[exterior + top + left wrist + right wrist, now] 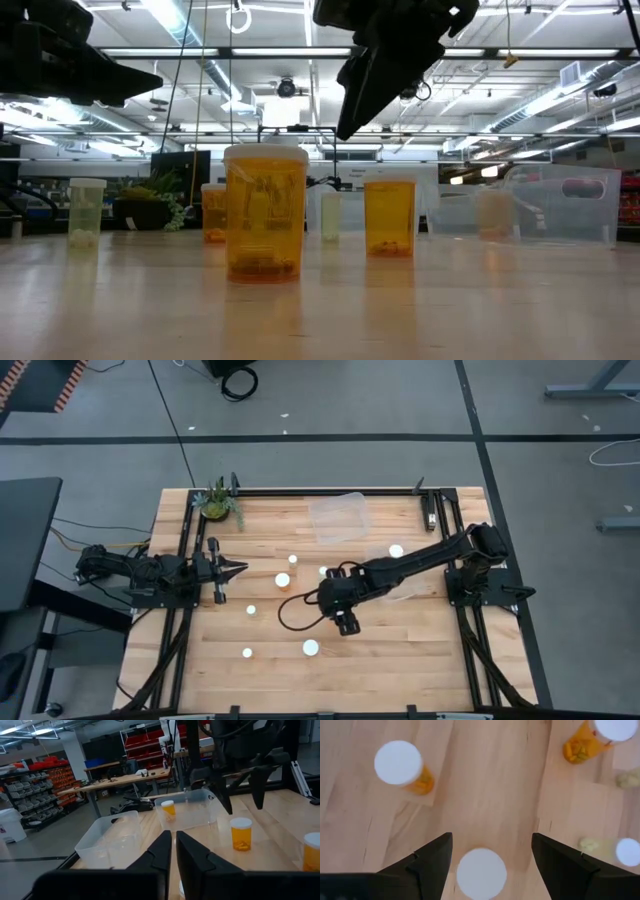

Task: Pick and place medicine bottles into bin by pill shape (circle, oval)
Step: Put the middle right big orange pill bottle into the bottom transparent bin

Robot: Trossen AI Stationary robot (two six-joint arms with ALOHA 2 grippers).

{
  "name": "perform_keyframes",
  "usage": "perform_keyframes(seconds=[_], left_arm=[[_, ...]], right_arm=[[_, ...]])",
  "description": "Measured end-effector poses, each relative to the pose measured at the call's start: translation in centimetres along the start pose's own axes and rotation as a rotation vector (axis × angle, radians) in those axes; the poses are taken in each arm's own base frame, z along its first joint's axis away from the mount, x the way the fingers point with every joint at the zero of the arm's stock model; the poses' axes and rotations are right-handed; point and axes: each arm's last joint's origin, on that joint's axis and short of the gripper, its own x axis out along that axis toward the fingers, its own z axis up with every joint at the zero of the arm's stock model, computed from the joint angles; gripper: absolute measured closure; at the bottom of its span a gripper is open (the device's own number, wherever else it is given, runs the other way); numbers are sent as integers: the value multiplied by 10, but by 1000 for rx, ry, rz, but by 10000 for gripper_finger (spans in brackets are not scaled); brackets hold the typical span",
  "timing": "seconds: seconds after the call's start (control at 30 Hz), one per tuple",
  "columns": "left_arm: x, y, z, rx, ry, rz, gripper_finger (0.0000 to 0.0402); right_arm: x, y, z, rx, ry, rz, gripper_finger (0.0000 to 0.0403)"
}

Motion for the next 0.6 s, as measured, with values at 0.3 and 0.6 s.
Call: perform_keyframes(seconds=[0.3, 0.6], left_arm=[[0, 0, 0, 0, 0, 0, 372], [0, 0, 0, 0, 0, 0, 363]], right_arm=[[-15, 7, 11, -26, -11, -48, 123], [-16, 6, 11, -15, -5, -78, 123]])
